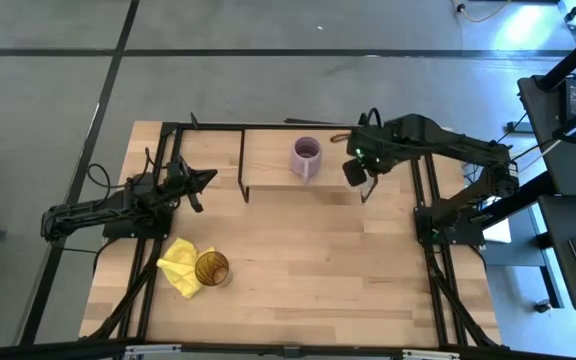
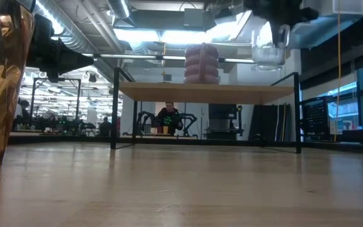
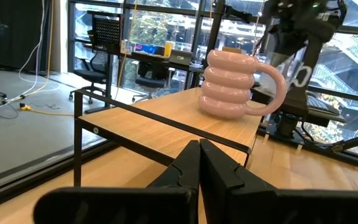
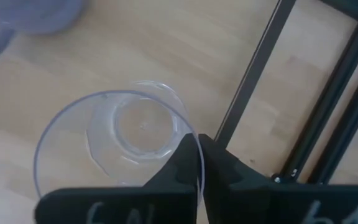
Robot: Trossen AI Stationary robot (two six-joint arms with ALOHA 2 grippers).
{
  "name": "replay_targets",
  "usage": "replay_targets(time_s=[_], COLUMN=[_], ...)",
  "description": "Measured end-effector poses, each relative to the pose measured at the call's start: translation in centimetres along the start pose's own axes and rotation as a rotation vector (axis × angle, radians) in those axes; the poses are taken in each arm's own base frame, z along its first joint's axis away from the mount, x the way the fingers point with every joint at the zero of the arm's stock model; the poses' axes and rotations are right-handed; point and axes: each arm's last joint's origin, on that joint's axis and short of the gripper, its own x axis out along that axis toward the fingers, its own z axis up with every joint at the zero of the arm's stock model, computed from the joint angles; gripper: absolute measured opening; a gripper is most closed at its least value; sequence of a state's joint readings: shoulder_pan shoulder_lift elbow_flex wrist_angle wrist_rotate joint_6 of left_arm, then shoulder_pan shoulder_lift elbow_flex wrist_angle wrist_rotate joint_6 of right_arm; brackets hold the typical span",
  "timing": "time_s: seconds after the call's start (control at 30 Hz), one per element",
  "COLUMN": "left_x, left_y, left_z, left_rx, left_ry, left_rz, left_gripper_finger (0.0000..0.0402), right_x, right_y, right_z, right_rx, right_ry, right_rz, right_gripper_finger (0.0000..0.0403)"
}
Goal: Stack small to large cups/mugs on shelf
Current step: Put the transparent mug on the shelf
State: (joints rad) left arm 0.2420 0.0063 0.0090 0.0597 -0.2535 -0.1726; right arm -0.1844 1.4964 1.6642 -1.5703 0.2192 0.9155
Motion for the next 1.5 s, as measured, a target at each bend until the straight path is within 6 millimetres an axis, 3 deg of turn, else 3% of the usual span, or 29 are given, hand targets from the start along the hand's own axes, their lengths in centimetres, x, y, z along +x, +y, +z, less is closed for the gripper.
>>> replay_targets(time_s=[0.23, 0.43, 0.6, 0.7, 0.8, 1.0, 1.17, 1.4, 1.5], left_x=[0.0, 0.0, 0.0, 0.0, 0.0, 0.0, 0.0, 0.0, 0.0], left_y=[0.0, 0.0, 0.0, 0.0, 0.0, 0.0, 0.0, 0.0, 0.0], left_z=[0.0, 0.0, 0.0, 0.0, 0.0, 0.0, 0.0, 0.0, 0.0], left_rx=[0.000, 0.000, 0.000, 0.000, 0.000, 0.000, 0.000, 0.000, 0.000], left_ry=[0.000, 0.000, 0.000, 0.000, 0.000, 0.001, 0.000, 0.000, 0.000], left_rz=[0.000, 0.000, 0.000, 0.000, 0.000, -0.001, 0.000, 0.000, -0.001], left_gripper_finger=[0.0000, 0.0000, 0.0000, 0.0000, 0.0000, 0.0000, 0.0000, 0.0000, 0.0000], right_x=[1.0, 0.2, 0.2, 1.1, 2.8, 5.6, 5.5, 2.9, 2.8], right_y=[-1.3, -1.5, -2.5, -2.9, -2.0, -0.5, -0.5, -0.8, -1.0], right_z=[2.2, 4.1, 4.4, 5.1, 6.2, 7.2, 7.4, 8.4, 8.4], right_rx=[-0.063, -0.052, -0.017, 0.074, 0.128, 0.063, 0.051, 0.028, 0.022], right_ry=[0.026, -0.076, -0.037, -0.004, 0.064, 0.139, 0.127, -0.026, -0.025], right_rz=[0.000, 0.103, 0.052, 0.013, 0.052, 0.014, 0.031, 0.008, -0.004], right_gripper_finger=[0.0007, 0.0008, 0.0009, 0.0009, 0.0009, 0.0009, 0.0009, 0.0009, 0.0009])
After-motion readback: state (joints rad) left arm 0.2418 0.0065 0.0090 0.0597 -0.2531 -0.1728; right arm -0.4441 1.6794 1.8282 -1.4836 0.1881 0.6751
